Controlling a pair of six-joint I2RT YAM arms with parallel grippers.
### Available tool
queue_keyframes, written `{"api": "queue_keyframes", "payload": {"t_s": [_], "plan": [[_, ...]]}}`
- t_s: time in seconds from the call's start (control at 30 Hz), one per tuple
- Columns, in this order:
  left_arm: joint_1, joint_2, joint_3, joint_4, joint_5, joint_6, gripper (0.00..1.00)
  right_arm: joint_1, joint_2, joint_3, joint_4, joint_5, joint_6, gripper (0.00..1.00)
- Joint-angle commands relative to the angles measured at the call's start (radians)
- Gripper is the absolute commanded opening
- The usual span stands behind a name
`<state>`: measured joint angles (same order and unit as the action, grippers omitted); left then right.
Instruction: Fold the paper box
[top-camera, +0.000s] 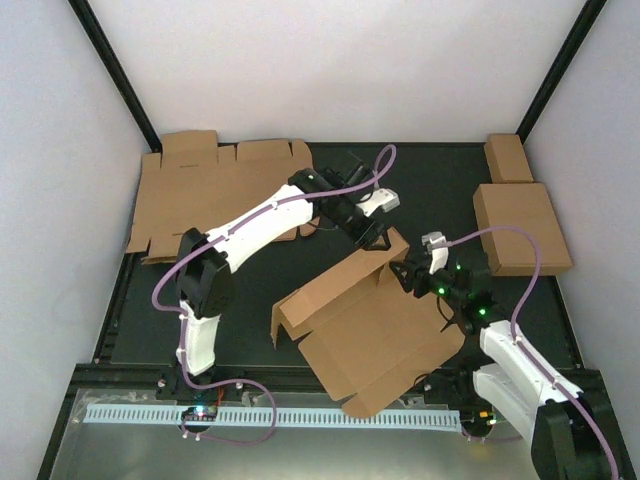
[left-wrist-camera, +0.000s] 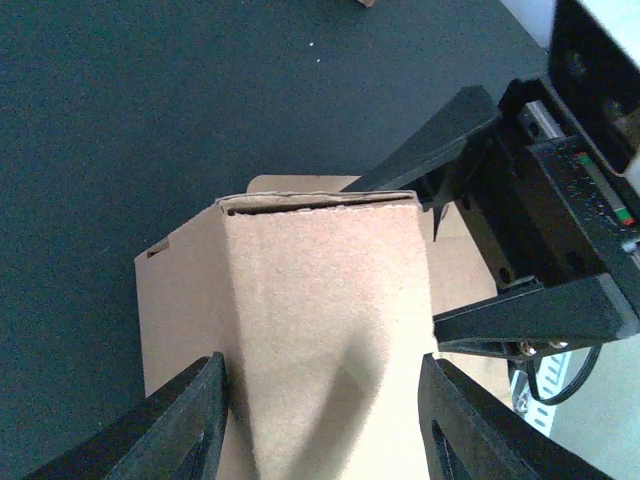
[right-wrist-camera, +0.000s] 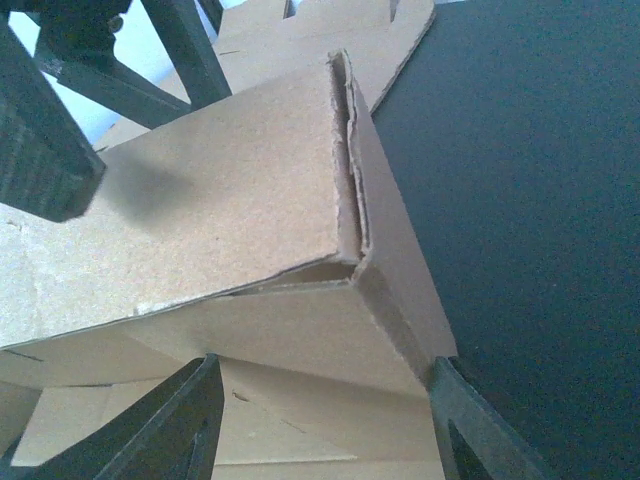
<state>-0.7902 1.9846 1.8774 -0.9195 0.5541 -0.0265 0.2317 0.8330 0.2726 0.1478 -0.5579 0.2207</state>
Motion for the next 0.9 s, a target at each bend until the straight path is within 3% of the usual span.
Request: {"api": "queue_keyframes", "payload": {"t_s": [0.0,0.17,0.33,0.47,0.7,0.87], "plan": [[-0.004,0.035,0.036,-0.025,0.063,0.021,0.55,0.030,0.010,-0.010,0.108,0.071,-0.024,0.58],[0.003,0.043,0.038,-0.030,0.048,0.022,0.55,0.055,0.026,-0.045,0.206,0.154,-0.009,0.53],[0.009,0.051,0.039,-0.039,0.053,0.029,0.55,0.058,0.092,-0.051,0.291,0.197,-0.013,0.66],[0.012,0.065,0.051,-0.057,0.058,0.044,0.55,0.081,0.177,-0.034,0.349,0.220,-0.037,0.67],[0.029,0.072,0.061,-0.079,0.082,0.055,0.55,0.108,0.298,-0.024,0.464,0.192,-0.069,0.46],[0.038,0.071,0.062,-0.081,0.093,0.053,0.55,0.171,0.327,-0.015,0.474,0.279,-0.096,0.30]]}}
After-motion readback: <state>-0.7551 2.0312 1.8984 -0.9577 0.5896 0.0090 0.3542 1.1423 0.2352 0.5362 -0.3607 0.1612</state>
